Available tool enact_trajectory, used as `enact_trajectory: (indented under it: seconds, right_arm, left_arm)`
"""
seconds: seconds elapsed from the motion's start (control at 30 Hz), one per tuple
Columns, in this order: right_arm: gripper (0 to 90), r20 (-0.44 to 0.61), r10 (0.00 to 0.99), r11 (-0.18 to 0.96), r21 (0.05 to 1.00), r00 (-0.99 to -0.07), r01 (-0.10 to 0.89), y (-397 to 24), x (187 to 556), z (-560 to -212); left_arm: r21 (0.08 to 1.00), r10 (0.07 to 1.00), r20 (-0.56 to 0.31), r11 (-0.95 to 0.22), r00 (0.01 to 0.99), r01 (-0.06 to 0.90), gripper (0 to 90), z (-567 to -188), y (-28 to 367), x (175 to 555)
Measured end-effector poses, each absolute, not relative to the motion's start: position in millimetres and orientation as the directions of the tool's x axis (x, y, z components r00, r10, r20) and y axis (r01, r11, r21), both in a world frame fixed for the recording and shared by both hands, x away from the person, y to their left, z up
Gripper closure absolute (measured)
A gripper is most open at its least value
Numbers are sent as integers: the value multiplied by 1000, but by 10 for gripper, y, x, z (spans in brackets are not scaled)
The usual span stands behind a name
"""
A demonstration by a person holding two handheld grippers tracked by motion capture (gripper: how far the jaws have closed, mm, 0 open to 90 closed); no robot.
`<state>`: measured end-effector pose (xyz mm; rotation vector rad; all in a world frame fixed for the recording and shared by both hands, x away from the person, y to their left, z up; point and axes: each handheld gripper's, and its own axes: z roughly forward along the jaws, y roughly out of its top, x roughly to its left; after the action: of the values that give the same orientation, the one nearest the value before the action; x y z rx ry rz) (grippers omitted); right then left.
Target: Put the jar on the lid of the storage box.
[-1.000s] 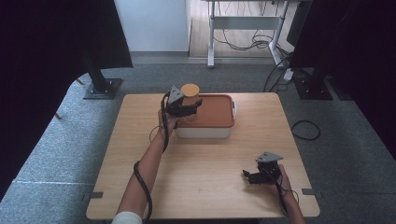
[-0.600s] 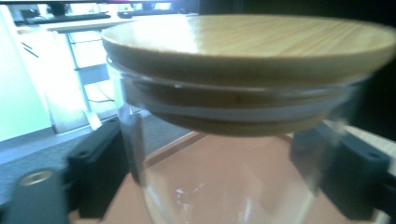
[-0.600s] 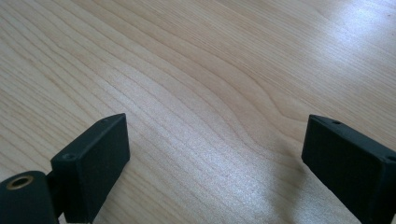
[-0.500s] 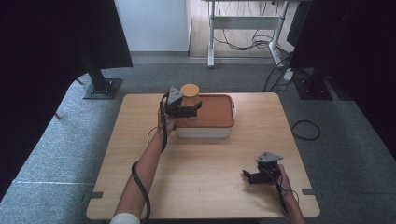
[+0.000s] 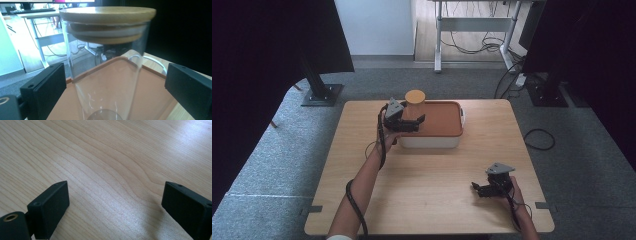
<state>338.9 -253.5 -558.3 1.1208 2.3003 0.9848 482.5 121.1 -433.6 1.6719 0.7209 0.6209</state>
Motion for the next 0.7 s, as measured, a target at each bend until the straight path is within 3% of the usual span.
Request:
enact_trajectory:
  seconds: [0.7]
  right_arm:
    - [73,-45,797,432,738,-602,518,-2535,3389,-5583]
  left_arm:
    - [980,709,49,-171,703,103,38,-4382,1307,4406]
